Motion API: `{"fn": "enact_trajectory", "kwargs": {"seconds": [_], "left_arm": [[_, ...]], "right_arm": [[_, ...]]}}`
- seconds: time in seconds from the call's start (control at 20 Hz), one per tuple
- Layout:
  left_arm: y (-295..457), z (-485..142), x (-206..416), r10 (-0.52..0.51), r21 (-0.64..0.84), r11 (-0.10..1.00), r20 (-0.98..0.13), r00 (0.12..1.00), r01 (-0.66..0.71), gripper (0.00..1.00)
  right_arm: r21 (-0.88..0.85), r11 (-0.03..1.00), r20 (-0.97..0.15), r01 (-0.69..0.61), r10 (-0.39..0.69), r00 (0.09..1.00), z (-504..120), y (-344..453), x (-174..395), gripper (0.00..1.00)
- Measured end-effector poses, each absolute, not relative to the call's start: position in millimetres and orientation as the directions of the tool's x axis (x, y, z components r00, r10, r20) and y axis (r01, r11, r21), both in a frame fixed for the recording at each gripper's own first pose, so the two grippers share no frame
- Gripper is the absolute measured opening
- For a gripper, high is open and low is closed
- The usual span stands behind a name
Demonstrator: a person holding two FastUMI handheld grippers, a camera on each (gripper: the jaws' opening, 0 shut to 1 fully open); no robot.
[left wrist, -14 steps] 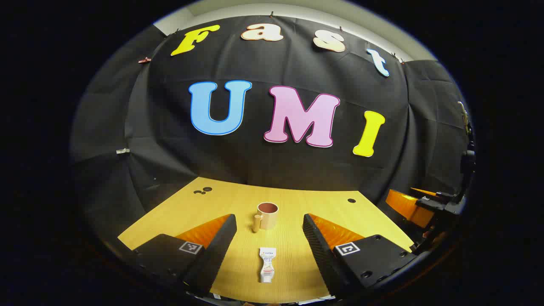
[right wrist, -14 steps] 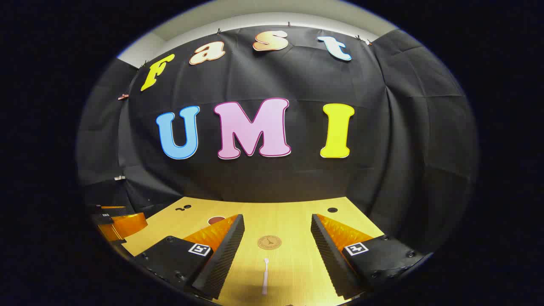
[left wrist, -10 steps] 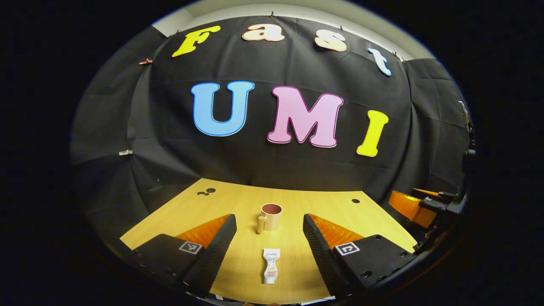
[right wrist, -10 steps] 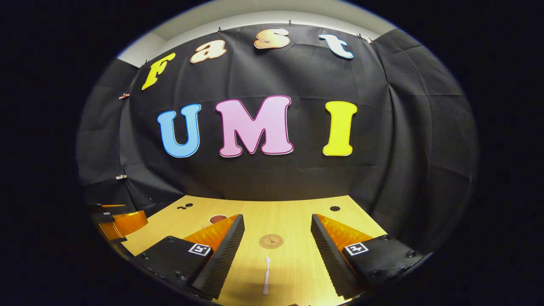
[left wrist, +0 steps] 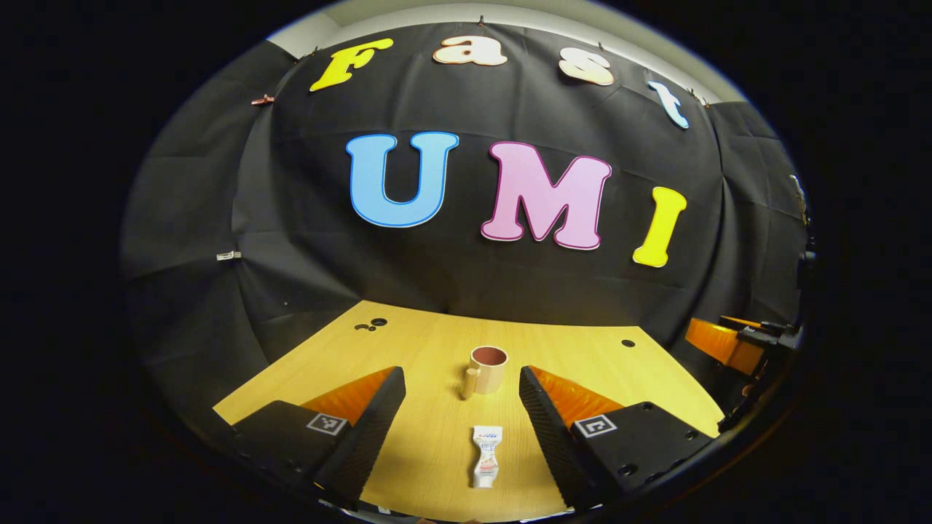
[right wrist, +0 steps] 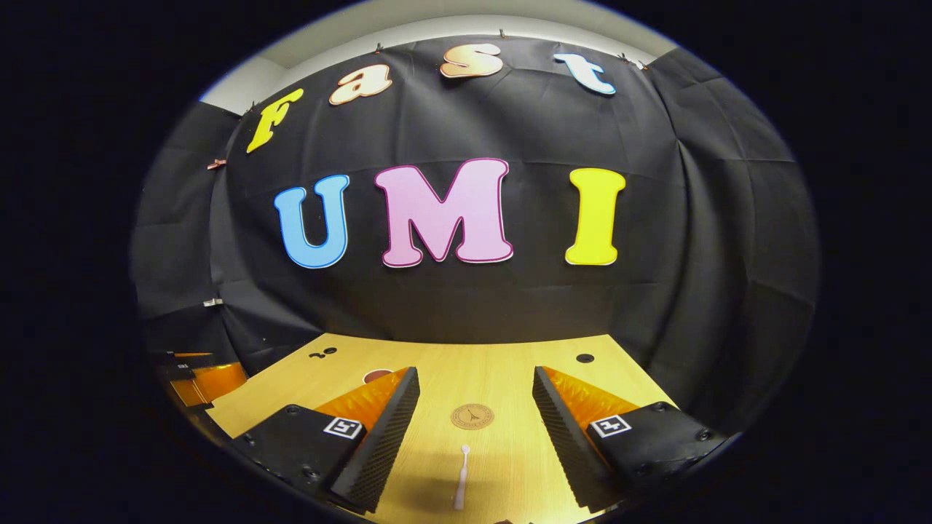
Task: Put the toothbrush and toothpaste on the desktop into the cup, then pick up the cup and place it on the coaster on the desktop.
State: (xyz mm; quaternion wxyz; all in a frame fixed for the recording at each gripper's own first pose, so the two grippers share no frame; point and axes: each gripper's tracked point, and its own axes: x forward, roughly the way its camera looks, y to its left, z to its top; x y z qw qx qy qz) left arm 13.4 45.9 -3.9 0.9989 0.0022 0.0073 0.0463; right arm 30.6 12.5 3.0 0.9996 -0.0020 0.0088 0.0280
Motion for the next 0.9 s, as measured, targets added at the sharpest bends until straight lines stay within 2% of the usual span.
{"fn": "enact_trajectory", "kwargs": {"seconds": [0.35,0.9], "left_arm": [[53.6,-29.0,24.7,0.061,-0.008,0.998,-0.083,0.995,-0.062,0.98],[35.4,-104.6,67.7,0.027,0.015,1.0,-0.284,0.959,-0.024,0.98]], "right_arm": [[-0.019,0.996,-0.012,-0.088,0.088,0.996,9.5,28.1,45.6,0.96],[-0.027,0.989,-0.066,-0.146,0.144,0.987,-11.4,28.5,77.6,0.96]]}}
